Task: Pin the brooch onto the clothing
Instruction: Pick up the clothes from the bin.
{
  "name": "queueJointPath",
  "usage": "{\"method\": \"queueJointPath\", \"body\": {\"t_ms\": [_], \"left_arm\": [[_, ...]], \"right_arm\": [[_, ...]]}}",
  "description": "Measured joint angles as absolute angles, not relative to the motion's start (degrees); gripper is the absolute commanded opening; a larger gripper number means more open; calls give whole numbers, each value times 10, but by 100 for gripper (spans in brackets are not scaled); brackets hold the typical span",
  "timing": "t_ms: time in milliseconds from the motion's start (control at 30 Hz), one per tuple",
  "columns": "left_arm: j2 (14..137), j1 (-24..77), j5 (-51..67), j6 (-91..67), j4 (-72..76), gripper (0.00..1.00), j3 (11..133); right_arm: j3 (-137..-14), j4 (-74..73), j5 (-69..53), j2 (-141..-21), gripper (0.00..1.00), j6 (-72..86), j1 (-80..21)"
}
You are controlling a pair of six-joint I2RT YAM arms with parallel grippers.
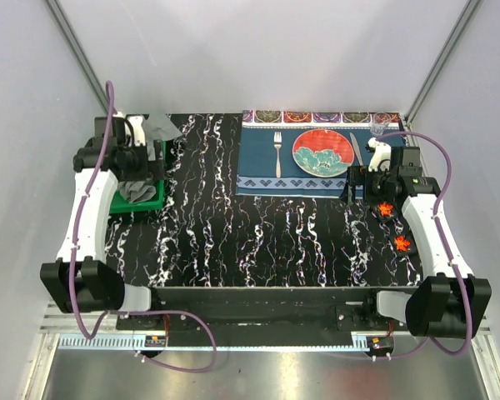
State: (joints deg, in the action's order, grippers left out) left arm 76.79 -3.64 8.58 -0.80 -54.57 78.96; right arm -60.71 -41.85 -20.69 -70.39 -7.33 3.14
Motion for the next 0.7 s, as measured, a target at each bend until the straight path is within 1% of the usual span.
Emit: {"method": "queueJointPath", "body": {"t_ms": [133, 300, 433, 533, 700], "left_arm": [[829, -60, 88, -1, -569, 99, 888], [951, -115, 79, 9, -586, 99, 1054], [1042, -144, 79, 10, -591, 99, 1153], [1103, -156, 79, 10, -588, 99, 1207], [1172, -170, 80, 10, -575, 99, 1215]], "right_arm": [[-607, -419, -208, -704, 100, -73, 31], [-607, -419, -208, -706, 100, -73, 31], [-607, -419, -209, -709, 100, -73, 31], [-607, -419, -209, -710, 100, -74, 31], [-607, -419, -209, -715, 100, -76, 31]]}}
